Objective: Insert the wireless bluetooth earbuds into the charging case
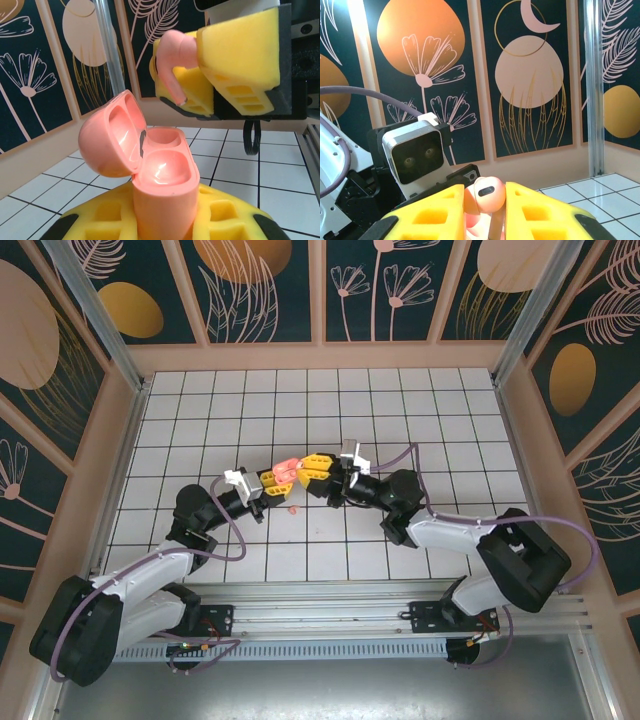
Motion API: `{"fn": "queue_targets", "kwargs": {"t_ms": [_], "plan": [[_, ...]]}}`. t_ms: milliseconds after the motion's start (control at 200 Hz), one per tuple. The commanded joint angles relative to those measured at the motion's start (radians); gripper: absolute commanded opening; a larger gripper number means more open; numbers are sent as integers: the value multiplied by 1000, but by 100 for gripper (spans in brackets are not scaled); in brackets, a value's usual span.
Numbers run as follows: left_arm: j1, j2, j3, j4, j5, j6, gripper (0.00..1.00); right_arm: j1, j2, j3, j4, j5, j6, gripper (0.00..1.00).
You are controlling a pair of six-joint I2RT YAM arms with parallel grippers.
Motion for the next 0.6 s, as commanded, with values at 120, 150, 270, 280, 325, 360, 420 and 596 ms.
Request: {"fn": "queue_targets", "kwargs": {"t_ms": [120,150,270,280,325,360,420,596], "plan": [[-5,-21,35,41,-7,-26,8,15,12,-17,91,23,10,22],[-4,-21,38,43,-7,-28,8,16,15,-17,89,29,5,22],[-5,-26,41,50,-6,-39,9,20,21,-25,86,66,-16,22],[-5,-26,42,50,-6,-40,9,20,21,-27,86,68,-16,22],[-5,-27,43,52,-4,-42,9,22,24,-29,88,77,-21,22],[-5,-27,44,54,-3,-44,9,23,27,-29,90,85,-23,22],[-5,-26,46,54,4,-46,9,26,31,-29,97,101,-30,22],[-5,-23,49,49,14,-46,9,28,48,-17,126,132,-41,22]]}}
